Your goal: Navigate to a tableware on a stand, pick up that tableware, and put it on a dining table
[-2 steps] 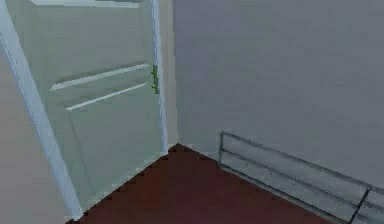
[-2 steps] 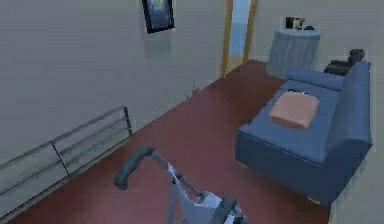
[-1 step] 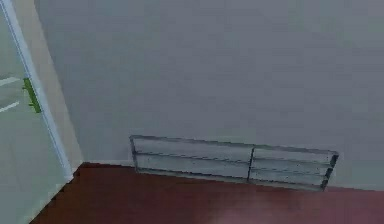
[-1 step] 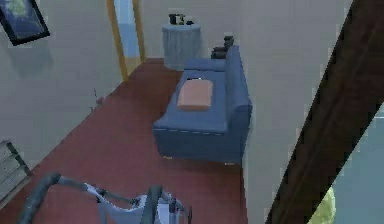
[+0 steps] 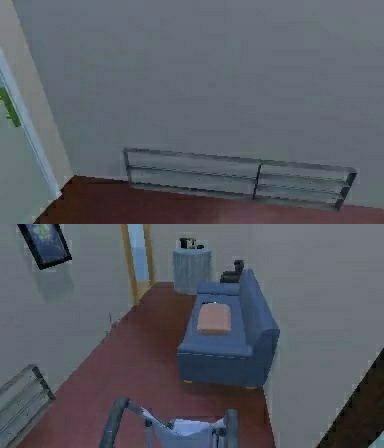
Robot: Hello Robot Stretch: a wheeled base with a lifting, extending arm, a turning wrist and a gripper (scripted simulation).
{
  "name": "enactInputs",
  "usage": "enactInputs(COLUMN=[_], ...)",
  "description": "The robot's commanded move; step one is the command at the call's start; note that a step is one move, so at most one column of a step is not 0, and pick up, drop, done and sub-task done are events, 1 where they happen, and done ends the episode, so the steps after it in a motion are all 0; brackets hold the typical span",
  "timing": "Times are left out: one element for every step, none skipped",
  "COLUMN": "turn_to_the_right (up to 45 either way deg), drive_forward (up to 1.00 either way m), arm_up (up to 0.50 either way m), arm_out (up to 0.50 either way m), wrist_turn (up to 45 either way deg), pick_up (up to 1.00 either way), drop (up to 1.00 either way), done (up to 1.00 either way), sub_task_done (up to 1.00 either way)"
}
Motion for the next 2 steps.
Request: enactInputs(turn_to_the_right=[0.0, 45.0], drive_forward=[0.3, 0.0], arm_up=[0.0, 0.0], arm_out=[0.0, 0.0], wrist_turn=[0.0, 0.0], pick_up=[0.0, 0.0], drop=[0.0, 0.0], done=[0.0, 0.0], sub_task_done=[0.0, 0.0])
